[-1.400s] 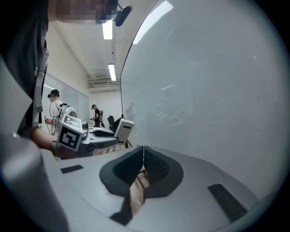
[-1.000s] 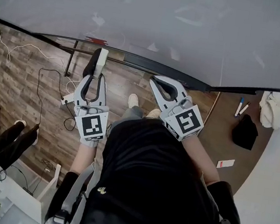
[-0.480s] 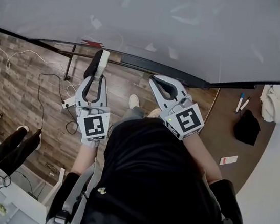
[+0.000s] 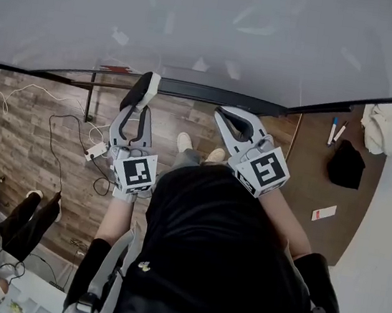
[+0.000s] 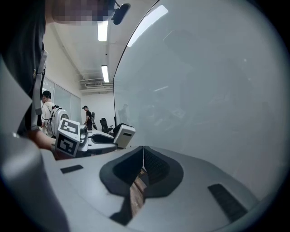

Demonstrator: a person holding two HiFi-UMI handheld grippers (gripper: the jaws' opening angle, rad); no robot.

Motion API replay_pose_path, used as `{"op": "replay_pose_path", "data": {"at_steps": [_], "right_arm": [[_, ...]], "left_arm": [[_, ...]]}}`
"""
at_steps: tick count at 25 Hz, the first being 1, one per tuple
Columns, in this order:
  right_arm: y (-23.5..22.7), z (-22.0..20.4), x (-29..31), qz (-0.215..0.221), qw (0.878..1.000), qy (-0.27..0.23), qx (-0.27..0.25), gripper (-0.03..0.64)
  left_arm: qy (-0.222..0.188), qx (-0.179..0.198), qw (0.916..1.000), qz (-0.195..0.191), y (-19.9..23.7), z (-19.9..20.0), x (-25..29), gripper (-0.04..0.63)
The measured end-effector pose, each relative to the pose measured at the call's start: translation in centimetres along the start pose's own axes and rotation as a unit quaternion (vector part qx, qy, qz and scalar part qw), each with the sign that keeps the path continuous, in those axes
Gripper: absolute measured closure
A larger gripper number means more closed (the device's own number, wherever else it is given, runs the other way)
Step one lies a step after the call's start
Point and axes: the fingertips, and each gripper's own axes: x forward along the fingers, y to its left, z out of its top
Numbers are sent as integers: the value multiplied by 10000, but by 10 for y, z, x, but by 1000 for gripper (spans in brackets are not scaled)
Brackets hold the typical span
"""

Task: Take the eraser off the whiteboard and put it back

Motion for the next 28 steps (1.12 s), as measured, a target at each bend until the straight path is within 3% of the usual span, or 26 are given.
{"op": "replay_pose_path", "data": {"at_steps": [5,15,28], "right_arm": [[-11,-6,-10,-295,9995,39,98,600],[-30,-23,-36,-827,9959,155,319,600],[-55,-42,-54,-1381,9879,346,613,600]], "left_arm": [[267,160,9992,-246,-13,-20,15,489],[339,729,9937,-787,-49,-37,48,489],[498,1558,9760,-1438,-86,-71,89,489]]}}
